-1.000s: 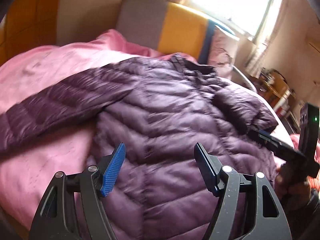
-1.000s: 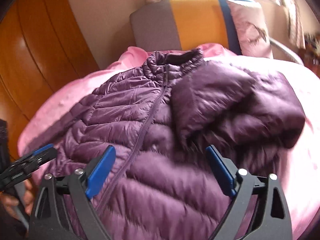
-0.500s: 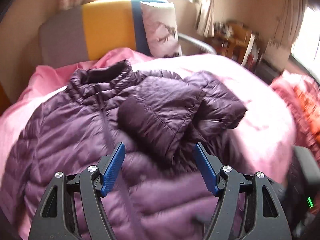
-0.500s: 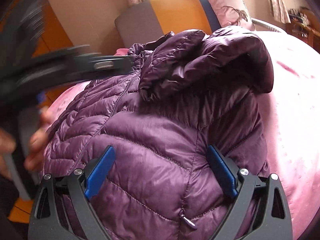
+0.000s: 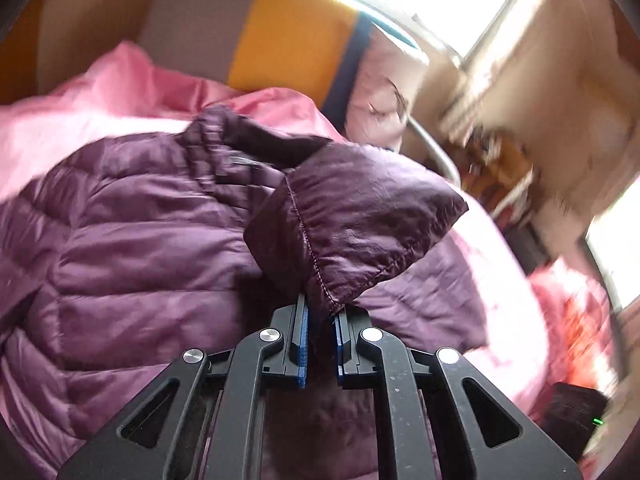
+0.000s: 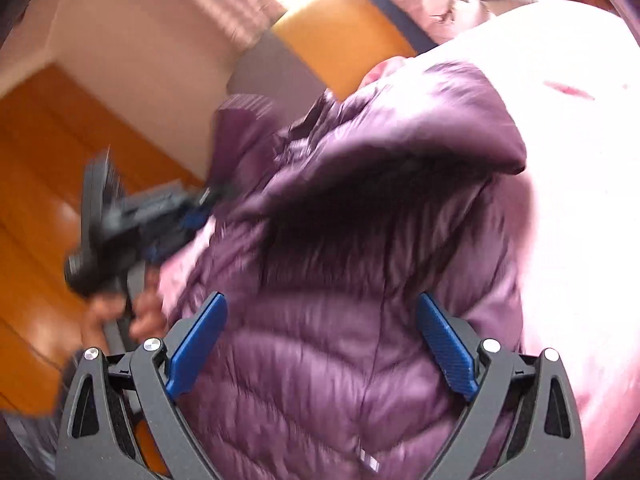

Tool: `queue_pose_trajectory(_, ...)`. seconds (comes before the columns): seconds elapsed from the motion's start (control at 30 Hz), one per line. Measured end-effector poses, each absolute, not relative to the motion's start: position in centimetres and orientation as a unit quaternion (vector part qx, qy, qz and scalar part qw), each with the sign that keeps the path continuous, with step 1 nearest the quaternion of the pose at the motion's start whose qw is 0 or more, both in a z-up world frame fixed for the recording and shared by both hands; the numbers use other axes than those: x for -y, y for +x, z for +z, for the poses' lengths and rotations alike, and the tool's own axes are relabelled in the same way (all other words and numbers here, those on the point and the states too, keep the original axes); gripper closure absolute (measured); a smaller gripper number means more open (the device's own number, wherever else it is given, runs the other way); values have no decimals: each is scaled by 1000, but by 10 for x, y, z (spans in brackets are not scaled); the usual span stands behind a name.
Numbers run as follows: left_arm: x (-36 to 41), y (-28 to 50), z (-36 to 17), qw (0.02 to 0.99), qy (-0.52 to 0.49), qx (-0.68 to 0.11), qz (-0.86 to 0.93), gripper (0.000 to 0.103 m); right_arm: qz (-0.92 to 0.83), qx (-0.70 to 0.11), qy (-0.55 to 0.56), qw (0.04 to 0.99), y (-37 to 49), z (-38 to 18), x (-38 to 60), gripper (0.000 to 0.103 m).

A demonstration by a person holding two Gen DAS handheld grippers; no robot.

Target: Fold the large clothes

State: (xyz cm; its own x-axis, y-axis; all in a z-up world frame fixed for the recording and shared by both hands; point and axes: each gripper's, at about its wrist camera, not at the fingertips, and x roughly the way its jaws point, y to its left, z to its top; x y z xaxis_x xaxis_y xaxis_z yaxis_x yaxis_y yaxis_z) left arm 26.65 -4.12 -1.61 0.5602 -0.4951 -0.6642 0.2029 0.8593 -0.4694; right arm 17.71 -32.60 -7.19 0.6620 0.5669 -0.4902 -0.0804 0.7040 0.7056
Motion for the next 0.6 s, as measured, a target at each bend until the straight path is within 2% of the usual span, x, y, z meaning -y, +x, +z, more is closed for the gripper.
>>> queue_pose_trajectory(0.2,-20,283,-25,840,-274,-427,-191,94,165,-344,397,835,210,-79,333,3)
queue_pose_trajectory(0.6,-66,277,-78,806,-347,-457,-144,94,122,-295,502,804,259,-84,378,3)
